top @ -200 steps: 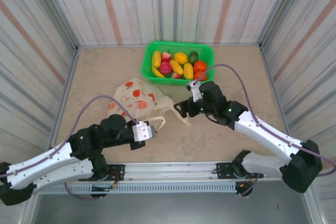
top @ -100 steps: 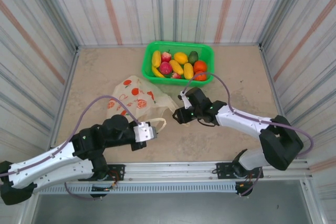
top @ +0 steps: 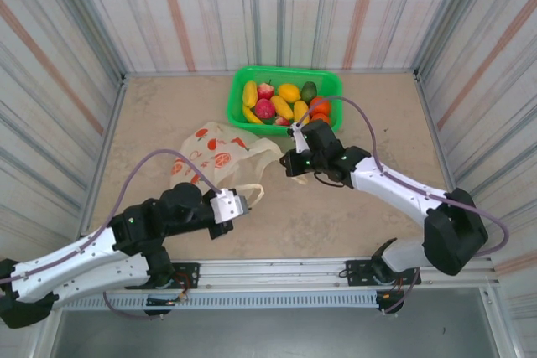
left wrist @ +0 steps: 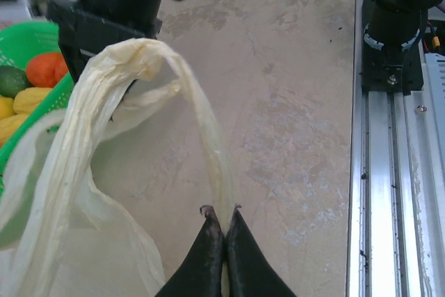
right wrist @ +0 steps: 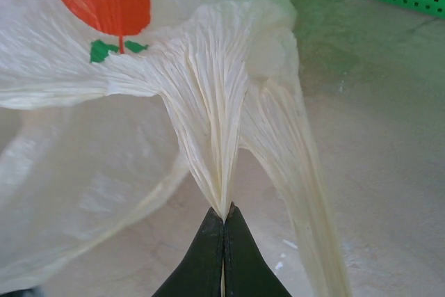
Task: Place the fake fruits into the plastic bag and tie a complex knot
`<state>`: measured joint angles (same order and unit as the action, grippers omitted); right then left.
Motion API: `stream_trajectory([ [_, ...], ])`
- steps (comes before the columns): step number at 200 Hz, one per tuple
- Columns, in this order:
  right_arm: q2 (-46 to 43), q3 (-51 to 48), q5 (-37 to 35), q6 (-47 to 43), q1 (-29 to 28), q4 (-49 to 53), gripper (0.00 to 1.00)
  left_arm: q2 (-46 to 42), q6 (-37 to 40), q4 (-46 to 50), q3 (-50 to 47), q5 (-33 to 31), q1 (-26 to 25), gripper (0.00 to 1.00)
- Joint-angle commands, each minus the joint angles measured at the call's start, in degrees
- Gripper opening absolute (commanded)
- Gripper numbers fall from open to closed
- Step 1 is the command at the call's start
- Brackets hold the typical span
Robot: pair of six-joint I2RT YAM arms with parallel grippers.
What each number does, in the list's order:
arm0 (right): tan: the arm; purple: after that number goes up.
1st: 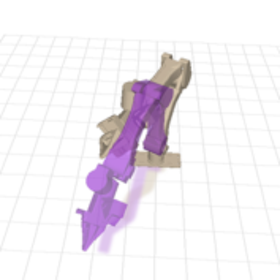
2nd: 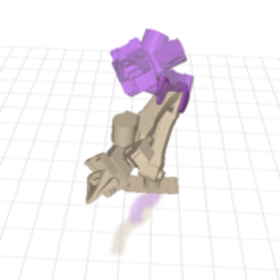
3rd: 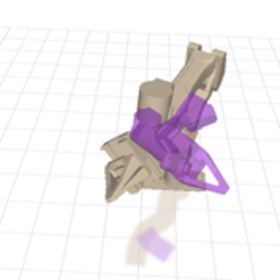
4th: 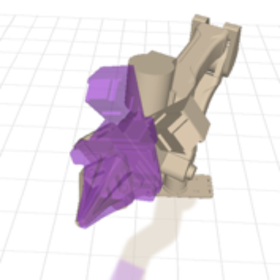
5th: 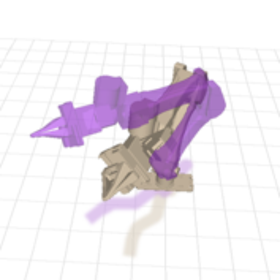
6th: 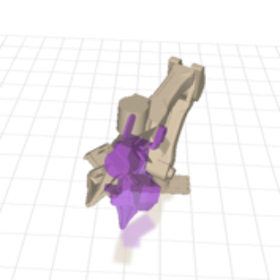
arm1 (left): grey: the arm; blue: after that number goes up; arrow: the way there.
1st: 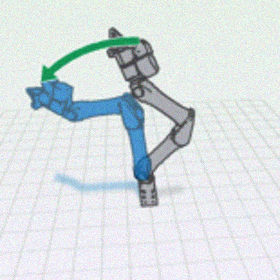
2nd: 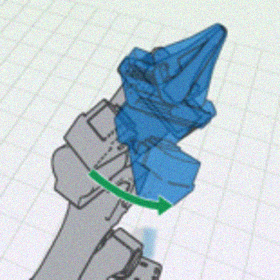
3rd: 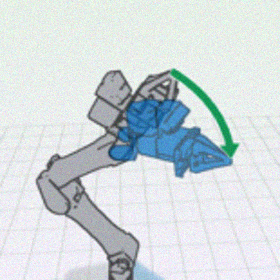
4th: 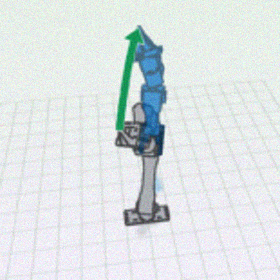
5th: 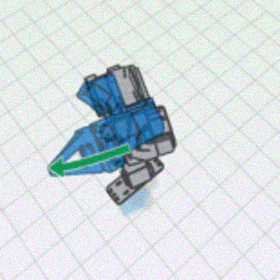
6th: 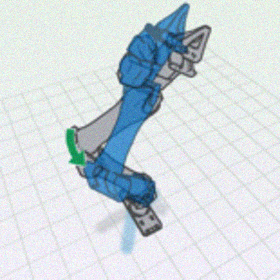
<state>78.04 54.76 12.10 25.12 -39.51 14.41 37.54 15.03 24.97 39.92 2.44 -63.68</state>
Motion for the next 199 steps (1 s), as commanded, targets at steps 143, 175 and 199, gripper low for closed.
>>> stream_trajectory([
  [143, -10.3, 10.52, -7.8, 34.68, -8.16, 6.49, 0.0, 3.26, -36.48, -20.2, -2.76, -6.88, 0.44, 0.78],
  [175, -10.01, 13.31, -12.0, 32.5, -9.5, 10.11, 0.0, 6.03, -43.66, -1.18, 8.64, -15.05, 0.69, 0.73],
  [199, -8.26, 16.16, -12.18, 31.68, -10.25, 12.28, 0.0, 8.33, -49.16, 8.8, 15.2, -7.35, 3.46, 0.68],
])
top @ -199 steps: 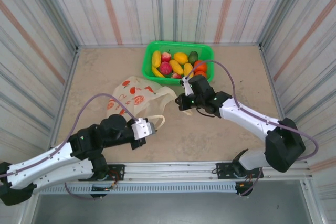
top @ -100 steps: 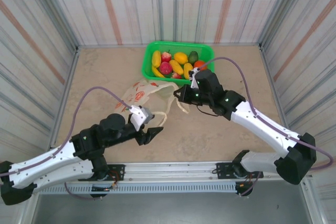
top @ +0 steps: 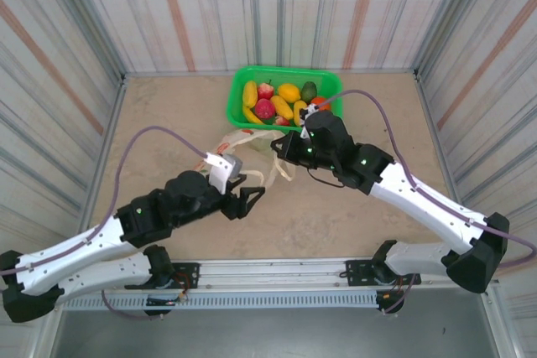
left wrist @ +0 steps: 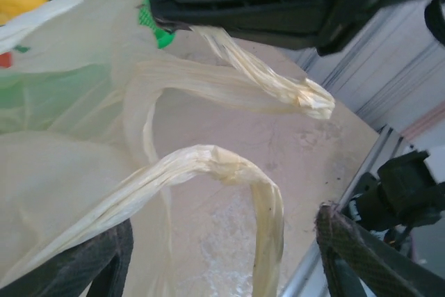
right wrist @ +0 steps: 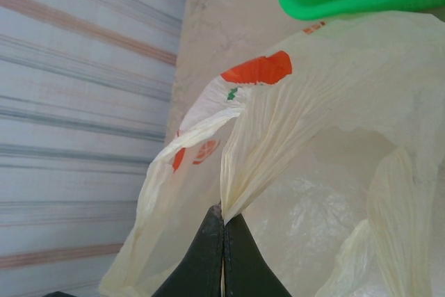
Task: Place the fake fruits into the plastic bag and tie a complex knot
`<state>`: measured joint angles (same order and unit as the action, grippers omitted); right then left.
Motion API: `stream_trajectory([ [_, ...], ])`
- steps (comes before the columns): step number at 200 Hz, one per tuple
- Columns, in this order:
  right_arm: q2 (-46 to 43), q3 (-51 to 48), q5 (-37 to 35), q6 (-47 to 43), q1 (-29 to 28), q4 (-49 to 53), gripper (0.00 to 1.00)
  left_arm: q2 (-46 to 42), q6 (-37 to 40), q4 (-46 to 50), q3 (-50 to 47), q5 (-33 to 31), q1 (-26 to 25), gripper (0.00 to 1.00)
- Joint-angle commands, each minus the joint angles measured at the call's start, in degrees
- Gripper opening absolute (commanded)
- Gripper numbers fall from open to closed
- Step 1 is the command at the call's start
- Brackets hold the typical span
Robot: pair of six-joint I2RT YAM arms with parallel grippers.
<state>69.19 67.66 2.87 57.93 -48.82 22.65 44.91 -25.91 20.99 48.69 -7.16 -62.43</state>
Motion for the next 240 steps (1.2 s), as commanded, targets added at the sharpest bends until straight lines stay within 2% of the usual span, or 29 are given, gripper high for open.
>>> stream_trajectory([
  [1, 0.64, 3.36, -3.09, -1.14, -1.02, 4.18, 0.0, 1.01, -8.51, 12.94, 6.47, 2.64, 2.31, 0.68],
  [27, 0.73, 3.23, -4.97, -1.11, -2.46, 3.16, 0.0, 2.14, -16.74, 14.93, 6.66, 11.32, 5.07, 0.67],
  [58, 0.96, 3.49, -4.42, -0.98, -2.73, 2.46, 0.0, 3.25, -23.69, 17.22, 7.93, 15.35, 7.84, 0.68],
  [101, 0.67, 3.86, -5.78, -2.2, -3.8, 2.79, 0.0, 3.15, -27.13, 10.36, 7.12, 24.74, 11.04, 0.62],
  [137, 0.37, 4.04, -6.55, -3.16, -4.38, 3.64, 0.0, 3.91, -29.01, 8.69, 8.26, 29.85, 13.84, 0.74],
  [163, 0.23, 4.47, -7.56, -4.11, -5.06, 4.03, 0.0, 4.98, -30.81, 4.58, 8.09, 33.98, 14.97, 0.75],
  [187, 0.18, 5.11, -9.32, -4.93, -5.5, 5.31, 0.0, 6.34, -32.22, 1.26, 8.09, 37.0, 15.06, 0.72],
  [217, -0.37, 5.01, -10.91, -5.46, -5.42, 5.97, 0.0, 7.47, -32.87, -2.24, 8.36, 41.27, 15.06, 0.63],
  [240, -0.91, 4.85, -11.84, -5.46, -5.15, 6.02, 0.0, 8.5, -31.88, -2.26, 8.42, 42.71, 15.05, 0.63],
])
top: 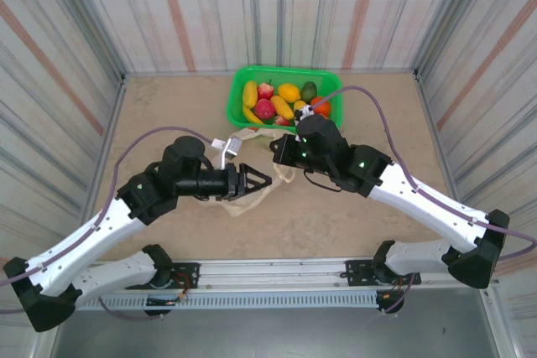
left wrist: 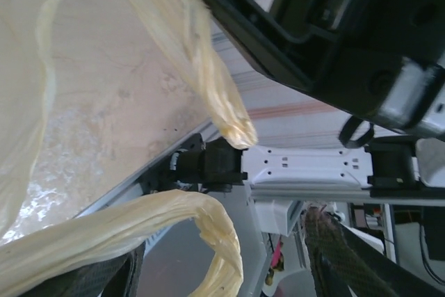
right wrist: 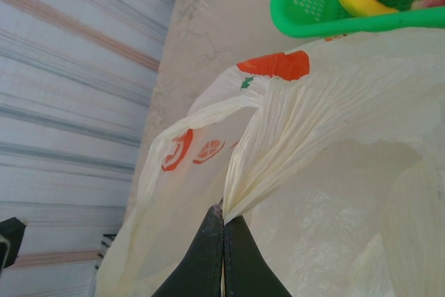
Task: Place the fake fruits into the plastic bag and tie a complex knot
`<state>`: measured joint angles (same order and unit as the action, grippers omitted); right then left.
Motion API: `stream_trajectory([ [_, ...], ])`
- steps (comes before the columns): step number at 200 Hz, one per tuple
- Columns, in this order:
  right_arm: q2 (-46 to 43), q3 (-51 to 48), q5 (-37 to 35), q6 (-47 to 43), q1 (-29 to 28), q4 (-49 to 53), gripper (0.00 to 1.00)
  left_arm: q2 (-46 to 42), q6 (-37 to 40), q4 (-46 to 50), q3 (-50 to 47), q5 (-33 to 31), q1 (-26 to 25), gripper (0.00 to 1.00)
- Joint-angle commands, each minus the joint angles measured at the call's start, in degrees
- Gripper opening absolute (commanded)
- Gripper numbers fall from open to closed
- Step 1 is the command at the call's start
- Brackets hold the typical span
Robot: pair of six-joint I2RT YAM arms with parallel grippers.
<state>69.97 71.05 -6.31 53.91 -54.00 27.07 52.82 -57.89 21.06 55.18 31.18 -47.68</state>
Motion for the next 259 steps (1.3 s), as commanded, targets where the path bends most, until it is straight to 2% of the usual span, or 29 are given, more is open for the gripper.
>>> stream_trajectory([
  [1, -1.69, 1.42, -2.66, -1.44, 0.03, 1.59, 0.0, 0.65, 0.21, -2.15, 1.98, 4.31, 0.3, 0.63],
  [26, -1.77, 1.81, -2.58, -1.33, 0.12, 1.37, 0.0, 1.84, 1.57, 0.09, 1.62, 3.32, 0.26, 0.66],
  [47, -1.84, 1.82, -2.89, -1.26, 0.12, 1.14, 0.0, 3.14, 1.23, 0.5, 1.15, 3.48, 0.24, 0.64],
  [67, -1.96, 1.71, -3.62, -1.42, 0.16, 1.4, 0.0, 4.45, 4.9, 4.82, 2.9, 3.05, -0.5, 0.64],
  [80, -2.06, 1.56, -4.04, -1.53, 0.21, 1.48, 0.0, 4.97, 9.42, 10.99, 5.53, -0.83, -2.1, 0.63],
  [100, -2.21, 1.12, -4.55, -1.4, 0.12, 1.25, 0.0, 6.1, 13.81, 20.94, 10.17, -10.93, -5.62, 0.58],
  [111, -2.11, 0.72, -4.51, -1.19, 0.08, 0.74, 0.0, 7.33, 13.75, 26.87, 12.98, -17.12, -7.82, 0.58],
  [131, -1.35, 0.17, -5.2, -0.99, -0.34, 0.18, 0.0, 9.9, 13.77, 32.78, 16.37, -21.58, -11.01, 0.67],
  [164, 0.26, -0.1, -5.4, 0.11, -0.5, -1.45, 0.0, 10.49, 13.22, 28.8, 16.24, -19.97, -14.92, 0.75],
  [190, 0.21, 0.06, -6.65, 0.92, -0.32, -2.41, 0.0, 8.34, 12.74, 22.54, 14.0, -17.71, -15.07, 0.8],
  [218, -0.23, 0.25, -8.05, 1.11, 0.59, -2.93, 0.0, 8.19, 13.65, 22.6, 13.86, -13.78, -15.02, 0.81],
  [239, 0.1, -0.16, -7.11, 1.45, 2.39, -4.0, 0.0, 5.99, 14.1, 25.0, 14.42, -17.79, -14.75, 0.79],
  [259, 0.82, -0.64, -6.39, 1.64, 3.48, -5.71, 0.0, 1.14, 14.29, 25.92, 14.48, -20.56, -12.21, 0.8],
])
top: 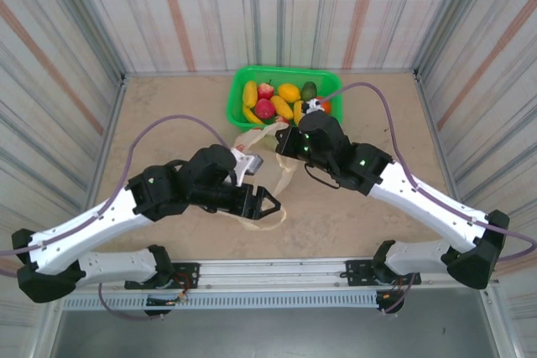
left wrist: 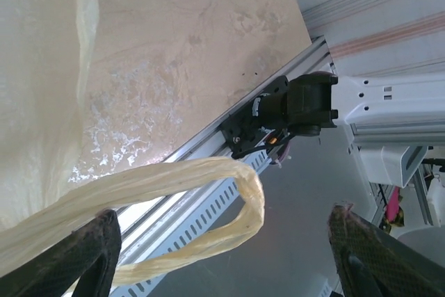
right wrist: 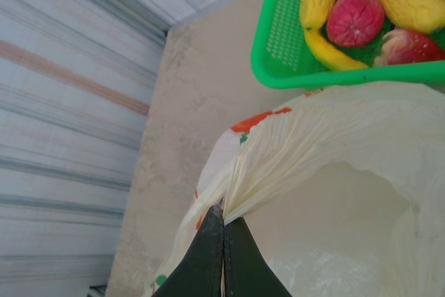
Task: Place the fake fruits into the plastic bag and tie a complex knot
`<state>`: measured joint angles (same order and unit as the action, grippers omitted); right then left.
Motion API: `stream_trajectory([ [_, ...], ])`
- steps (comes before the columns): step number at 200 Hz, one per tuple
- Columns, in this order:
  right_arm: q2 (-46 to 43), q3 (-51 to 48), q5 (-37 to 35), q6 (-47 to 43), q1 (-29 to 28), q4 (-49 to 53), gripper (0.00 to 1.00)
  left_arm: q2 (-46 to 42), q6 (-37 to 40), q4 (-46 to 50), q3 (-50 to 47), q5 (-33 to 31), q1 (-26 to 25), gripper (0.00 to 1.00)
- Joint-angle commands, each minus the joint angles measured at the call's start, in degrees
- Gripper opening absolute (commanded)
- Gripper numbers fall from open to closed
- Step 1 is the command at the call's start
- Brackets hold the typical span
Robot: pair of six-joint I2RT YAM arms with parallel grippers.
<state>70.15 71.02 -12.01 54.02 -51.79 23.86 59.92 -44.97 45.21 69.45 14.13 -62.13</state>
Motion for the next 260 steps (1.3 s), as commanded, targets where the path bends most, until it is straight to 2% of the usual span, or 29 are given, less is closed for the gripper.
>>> stream_trajectory([
  [1, 0.71, -0.62, -0.71, 1.53, 1.31, -2.59, 0.0, -6.22, 1.33, 1.75, 0.14, -3.46, 2.52, 0.8],
  [21, 2.26, -0.73, -0.26, 1.51, 2.02, -4.77, 0.0, -10.35, 2.0, 2.26, -0.3, 1.32, 7.22, 0.8],
  [36, 4.05, -0.66, 0.6, 1.93, 2.71, -7.35, 0.0, -11.8, 3.0, 6.18, 0.24, 1.52, 9.27, 0.8],
  [46, 5.84, -0.06, 1.32, 2.27, 3.17, -9.18, 0.0, -12.68, 3.4, 7.64, -0.45, 1.99, 9.58, 0.8],
  [87, 16.47, 6.61, 8.9, 1.67, 5.07, -16.05, 0.0, -13.21, 2.91, 4.38, -9.62, 11.29, 9.18, 0.77],
  [118, 23.74, 13.21, 15.62, 0.85, 6.79, -17.68, 0.0, -9.64, 0.05, -3.59, -18.51, 7.14, 9.49, 0.73],
  [141, 23.71, 13.84, 15.78, -1.24, 7.22, -19.04, 0.0, -3.02, 2.94, -9.45, -21.16, 0.03, 11.51, 0.73],
  [156, 22.05, 12.7, 15.11, -2.5, 8.36, -17.79, 0.0, 4.32, 4.86, -10.04, -19.71, -5.34, 16.01, 0.71],
  [180, 17.05, 6.91, 14.99, -3.15, 11.58, -16.0, 0.0, 15.15, 8.18, -14.93, -16.27, -8.94, 24.31, 0.67],
  [219, 7.99, -6.56, 15.17, -7.62, 14.6, -13.3, 0.0, 31.01, 16.4, -7.81, -0.67, -26.4, 26.3, 0.66],
  [240, 4.62, -12.67, 15.64, -10.41, 14.53, -13.23, 0.0, 33.7, 18.9, -7.07, 3.16, -27.12, 28.08, 0.67],
  [260, 2.84, -16.04, 13.81, -10.3, 14.71, -13.71, 0.0, 30.51, 19.45, -7.57, 2.42, -23.05, 30.41, 0.72],
])
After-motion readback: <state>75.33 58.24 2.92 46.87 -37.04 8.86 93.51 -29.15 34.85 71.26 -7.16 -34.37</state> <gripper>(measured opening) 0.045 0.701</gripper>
